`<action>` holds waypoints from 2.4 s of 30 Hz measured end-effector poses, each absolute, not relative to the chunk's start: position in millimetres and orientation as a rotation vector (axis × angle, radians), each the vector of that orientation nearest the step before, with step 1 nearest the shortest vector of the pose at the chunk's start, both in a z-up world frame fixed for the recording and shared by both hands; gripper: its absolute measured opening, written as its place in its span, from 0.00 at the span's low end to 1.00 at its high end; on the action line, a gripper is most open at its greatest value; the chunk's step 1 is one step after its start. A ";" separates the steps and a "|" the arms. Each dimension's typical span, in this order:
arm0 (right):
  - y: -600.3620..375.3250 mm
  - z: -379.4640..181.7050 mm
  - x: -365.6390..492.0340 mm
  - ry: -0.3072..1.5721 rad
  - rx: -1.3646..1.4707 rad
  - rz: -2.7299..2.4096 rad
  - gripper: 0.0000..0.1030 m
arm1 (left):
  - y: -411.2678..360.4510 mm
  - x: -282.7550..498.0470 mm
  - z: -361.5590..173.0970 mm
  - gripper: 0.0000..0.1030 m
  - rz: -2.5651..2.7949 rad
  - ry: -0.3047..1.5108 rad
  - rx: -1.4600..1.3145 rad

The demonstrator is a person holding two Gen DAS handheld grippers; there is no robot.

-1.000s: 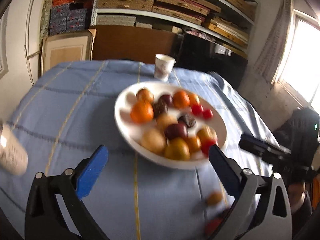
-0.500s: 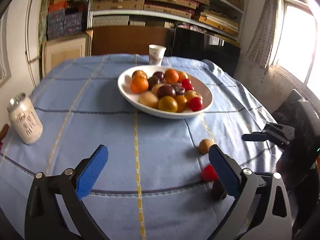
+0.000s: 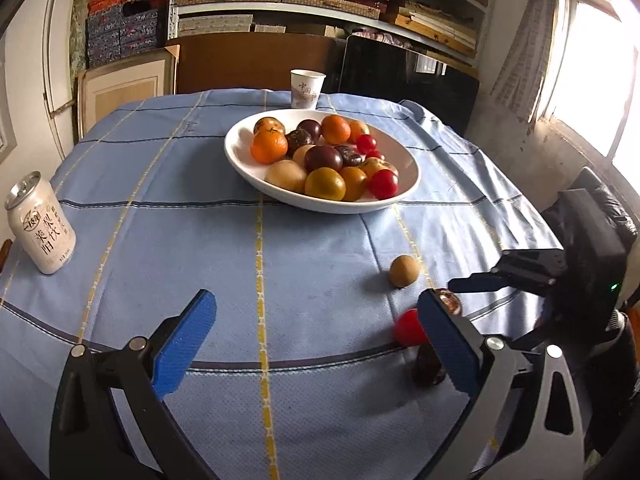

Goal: Organize fruits
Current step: 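Grasp a dark mangosteen with the right tool while the left tool grasps another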

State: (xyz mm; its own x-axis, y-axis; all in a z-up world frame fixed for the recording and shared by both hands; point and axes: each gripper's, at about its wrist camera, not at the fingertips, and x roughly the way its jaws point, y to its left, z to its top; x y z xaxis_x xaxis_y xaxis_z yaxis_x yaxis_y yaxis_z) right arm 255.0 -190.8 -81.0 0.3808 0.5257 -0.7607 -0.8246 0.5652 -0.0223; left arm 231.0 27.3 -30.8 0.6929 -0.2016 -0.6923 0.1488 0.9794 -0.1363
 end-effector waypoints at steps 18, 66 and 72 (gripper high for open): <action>-182.7 -78.7 253.1 0.781 -0.430 0.828 0.42 | 9.0 229.1 -39.0 0.96 -0.196 0.804 0.036; -205.4 -79.4 276.8 0.872 -0.217 0.733 0.42 | -57.4 221.5 -73.9 0.34 -0.421 0.976 0.129; -205.8 -79.6 275.8 0.868 -0.222 0.735 0.42 | -57.9 215.9 -70.1 0.33 -0.429 0.953 0.148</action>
